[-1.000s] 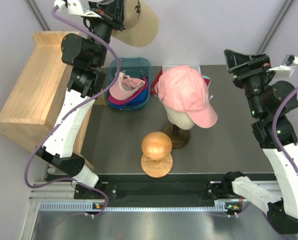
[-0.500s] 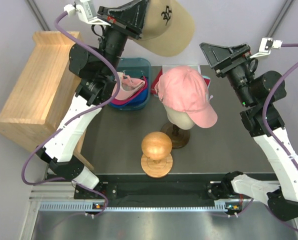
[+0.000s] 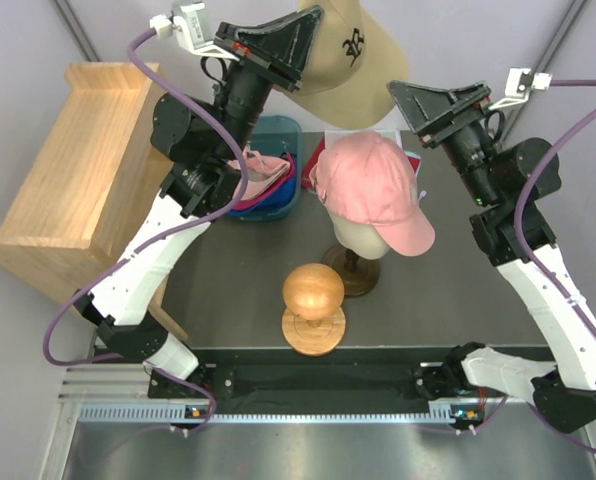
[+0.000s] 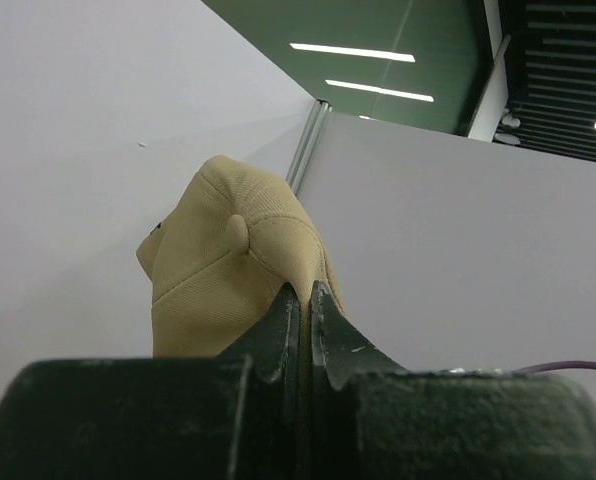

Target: Stack the hats

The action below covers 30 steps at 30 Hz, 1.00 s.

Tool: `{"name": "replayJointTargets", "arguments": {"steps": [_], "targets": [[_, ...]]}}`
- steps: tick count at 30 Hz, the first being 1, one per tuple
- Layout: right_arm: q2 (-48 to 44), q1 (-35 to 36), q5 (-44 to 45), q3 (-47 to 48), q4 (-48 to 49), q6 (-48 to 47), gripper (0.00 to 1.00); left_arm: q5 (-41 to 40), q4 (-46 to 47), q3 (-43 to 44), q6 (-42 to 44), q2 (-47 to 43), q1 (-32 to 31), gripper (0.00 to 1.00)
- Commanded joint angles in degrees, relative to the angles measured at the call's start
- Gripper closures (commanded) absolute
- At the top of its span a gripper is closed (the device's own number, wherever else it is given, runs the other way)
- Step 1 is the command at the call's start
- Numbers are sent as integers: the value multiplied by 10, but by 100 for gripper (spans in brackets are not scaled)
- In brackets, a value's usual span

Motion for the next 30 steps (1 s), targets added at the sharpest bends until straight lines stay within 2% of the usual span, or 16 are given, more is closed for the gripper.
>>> {"name": "replayJointTargets", "arguments": {"steps": [1,5,14,19,22,25,26,27,28,30], "targets": [[16,10,-39,19,49,12,20,-8,23,4,0,-21,-10,100],[34,10,-63,21,70,25,22,-15,13,5,4,-20,-17,100],[51,11,-77,34,73,24,47,-33,31,-40,15,-40,-19,100],[49,10,-75,29,75,25,49,-32,39,-40,22,-37,-18,100],[41,11,-66,16,79,23,61,-32,40,-38,31,-37,-18,100],[37,11,-60,15,83,23,77,-32,35,-40,44,-36,-18,100],[36,10,-58,16,84,22,89,-34,32,-43,49,-36,-18,100],[35,9,-57,17,80,25,95,-37,30,-45,54,-37,-18,100],[33,9,-53,18,75,29,100,-40,28,-47,69,-38,-18,100],[28,10,-38,23,54,39,100,-56,18,-56,89,-42,-18,100]]}}
